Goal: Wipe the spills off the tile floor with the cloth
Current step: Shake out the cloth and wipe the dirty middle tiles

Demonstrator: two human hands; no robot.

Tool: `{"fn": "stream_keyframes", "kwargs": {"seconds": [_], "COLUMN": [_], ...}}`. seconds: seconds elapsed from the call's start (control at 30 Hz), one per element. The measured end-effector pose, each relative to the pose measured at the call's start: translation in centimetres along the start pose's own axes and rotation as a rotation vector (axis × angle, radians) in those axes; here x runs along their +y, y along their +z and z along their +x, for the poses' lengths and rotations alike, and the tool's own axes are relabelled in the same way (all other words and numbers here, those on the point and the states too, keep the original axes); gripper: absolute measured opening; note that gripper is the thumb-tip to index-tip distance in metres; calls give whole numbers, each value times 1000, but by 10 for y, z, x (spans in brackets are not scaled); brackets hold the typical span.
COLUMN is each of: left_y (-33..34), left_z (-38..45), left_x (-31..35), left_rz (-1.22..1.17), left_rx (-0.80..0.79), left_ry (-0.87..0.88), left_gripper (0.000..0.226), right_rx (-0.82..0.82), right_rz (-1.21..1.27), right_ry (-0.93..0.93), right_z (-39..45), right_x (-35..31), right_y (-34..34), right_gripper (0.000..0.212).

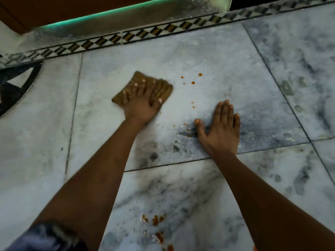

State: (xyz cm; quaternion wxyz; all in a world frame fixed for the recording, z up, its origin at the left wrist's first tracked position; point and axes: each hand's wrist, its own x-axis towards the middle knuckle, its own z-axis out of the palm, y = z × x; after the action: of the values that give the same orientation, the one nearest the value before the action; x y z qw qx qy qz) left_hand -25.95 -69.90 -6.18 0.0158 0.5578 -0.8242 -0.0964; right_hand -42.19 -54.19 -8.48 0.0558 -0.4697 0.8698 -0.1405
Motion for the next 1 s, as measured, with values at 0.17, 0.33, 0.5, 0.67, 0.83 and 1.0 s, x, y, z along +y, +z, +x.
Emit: {"fn": "stream_keyframes", "kwargs": {"seconds": [0.17,0.33,0.5,0.67,0.83,1.0], "left_y": [-18,-24,-17,9,5,-4], "left_z": [-21,49,75,18,37,95], "left_x": [-35,2,96,98,46,100], "left_rz": [-60,-265,-340,-60,104,-35], "left_rx": [114,-19,-69,-189,-140,-269], "left_ry": [77,-39,16,247,128,13], "left_gripper": [58,58,48,53,54,60], "right_rx": [-16,-31,-30,-53,-65,-78], "right_rz": [-14,-83,-77,-78,-70,-83], "right_ry": [-91,18,16,1,2,5], "right_z": [4,9,9,7,8,8], "right_x": [36,69,66,67,67,65], "right_y": [-12,-18,-17,-17,-18,-21], "right_gripper": [88,82,83,80,75,75]}}
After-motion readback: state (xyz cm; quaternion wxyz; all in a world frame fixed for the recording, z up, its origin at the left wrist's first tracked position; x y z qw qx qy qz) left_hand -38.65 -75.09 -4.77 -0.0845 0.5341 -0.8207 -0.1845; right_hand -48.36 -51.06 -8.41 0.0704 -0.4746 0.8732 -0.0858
